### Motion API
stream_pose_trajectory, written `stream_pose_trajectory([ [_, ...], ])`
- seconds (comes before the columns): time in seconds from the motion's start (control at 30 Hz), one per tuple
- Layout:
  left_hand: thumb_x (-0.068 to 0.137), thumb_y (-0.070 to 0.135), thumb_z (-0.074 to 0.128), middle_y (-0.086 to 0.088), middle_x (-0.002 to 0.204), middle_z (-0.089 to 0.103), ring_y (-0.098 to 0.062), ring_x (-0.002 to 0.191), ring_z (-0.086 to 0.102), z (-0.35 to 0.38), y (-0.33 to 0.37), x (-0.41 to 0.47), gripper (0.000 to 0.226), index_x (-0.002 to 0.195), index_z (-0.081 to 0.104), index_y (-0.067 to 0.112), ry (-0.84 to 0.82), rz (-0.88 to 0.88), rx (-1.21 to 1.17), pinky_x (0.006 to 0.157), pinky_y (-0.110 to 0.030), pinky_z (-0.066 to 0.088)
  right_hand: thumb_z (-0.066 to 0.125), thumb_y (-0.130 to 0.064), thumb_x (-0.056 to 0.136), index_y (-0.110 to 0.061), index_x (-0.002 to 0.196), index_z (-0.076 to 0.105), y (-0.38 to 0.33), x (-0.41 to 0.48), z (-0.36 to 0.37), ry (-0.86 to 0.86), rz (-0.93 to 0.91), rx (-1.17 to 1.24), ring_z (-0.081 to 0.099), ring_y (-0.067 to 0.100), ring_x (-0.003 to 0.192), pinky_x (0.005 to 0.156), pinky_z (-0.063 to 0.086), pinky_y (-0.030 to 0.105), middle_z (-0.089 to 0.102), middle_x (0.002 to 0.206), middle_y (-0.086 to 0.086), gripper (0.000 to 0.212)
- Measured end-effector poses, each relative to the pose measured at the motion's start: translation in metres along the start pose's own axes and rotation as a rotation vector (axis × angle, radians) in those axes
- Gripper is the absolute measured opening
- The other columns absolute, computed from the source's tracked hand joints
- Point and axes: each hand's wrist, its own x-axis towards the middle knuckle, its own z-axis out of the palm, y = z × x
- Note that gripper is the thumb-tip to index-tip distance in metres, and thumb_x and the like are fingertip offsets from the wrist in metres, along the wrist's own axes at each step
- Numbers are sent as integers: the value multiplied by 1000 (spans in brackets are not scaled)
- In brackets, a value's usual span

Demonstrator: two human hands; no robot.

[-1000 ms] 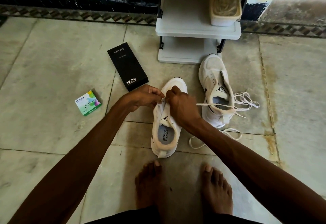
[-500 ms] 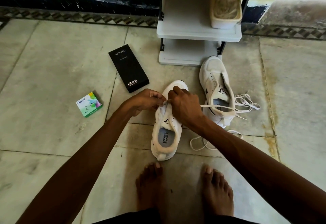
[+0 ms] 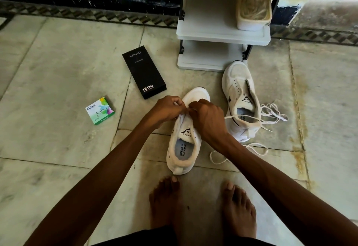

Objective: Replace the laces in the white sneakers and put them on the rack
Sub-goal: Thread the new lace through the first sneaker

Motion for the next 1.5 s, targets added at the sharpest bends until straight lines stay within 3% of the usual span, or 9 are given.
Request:
stream_pose_trajectory([
  [0.17, 79, 32, 77, 0, 79, 70, -16, 74, 67, 5, -2, -1, 17, 85, 72, 17, 96, 55, 76, 70, -28, 57, 64, -14, 88, -12, 87, 74, 6, 2, -4, 47, 81, 271, 62, 22, 74, 61, 33, 25, 70, 81, 5, 11],
  [0.23, 78, 25, 77, 0, 82, 71, -18, 80, 69, 5, -3, 1, 8, 82, 74, 19, 121, 51, 76, 75, -31, 58, 65, -12, 88, -11, 87, 75, 6, 2, -7, 70, 137, 352, 64, 18, 74, 61, 30, 17, 73, 83, 4, 10],
  [0.3, 80, 16, 76, 0, 81, 71, -17, 79, 69, 3, -2, 0, 3, 81, 73, 18, 102, 48, 39, 66, -25, 56, 64, -12, 89, -10, 89, 74, 4, 3, -8, 52, 190, 369, 66, 18, 75, 62, 34, 17, 74, 84, 5, 11],
  [0.43, 83, 9, 73, -1, 83, 71, -12, 75, 66, -5, 0, -3, 8, 90, 74, 9, 26, 19, -58, 53, -13, 50, 60, -15, 91, -14, 99, 74, 2, 6, -12, -57, 173, 237, 68, 20, 84, 68, 42, 22, 74, 93, 4, 16],
  [0.57, 84, 12, 72, -4, 85, 71, -14, 77, 67, -6, -3, -4, 2, 86, 73, 12, -23, 11, -109, 58, -17, 50, 55, -18, 93, -15, 102, 71, -2, 10, -15, -130, 70, -33, 66, 29, 87, 72, 51, 35, 70, 97, 8, 19],
  [0.77, 85, 9, 70, -2, 87, 69, -14, 78, 65, -3, -4, -6, 9, 92, 73, 14, 3, 28, -111, 56, -15, 49, 53, -8, 92, -5, 103, 62, -14, 7, -19, -160, -29, -256, 61, 34, 94, 63, 36, 35, 64, 102, 15, 14],
  [0.97, 86, 13, 71, -4, 88, 69, -14, 78, 65, -1, -6, -5, 12, 97, 73, 9, 10, 24, -121, 59, -17, 48, 52, -20, 97, -7, 107, 68, -2, 5, -13, -84, 64, -87, 52, 32, 104, 72, 49, 41, 56, 114, 13, 23],
  [1.27, 86, 12, 71, -2, 83, 70, -13, 76, 65, -3, -7, -6, 3, 85, 72, 15, -4, 33, -140, 59, -16, 49, 53, -19, 94, -10, 97, 66, -11, 2, -5, -74, 49, -190, 61, 33, 86, 63, 39, 36, 62, 95, 10, 15],
  [1.5, 86, 13, 70, -5, 88, 70, -14, 76, 65, -2, -7, -3, 8, 93, 73, 11, 4, 27, -133, 59, -17, 49, 52, -16, 96, -7, 101, 62, -15, 4, -3, -103, 9, -253, 63, 34, 87, 60, 35, 35, 64, 99, 13, 14],
])
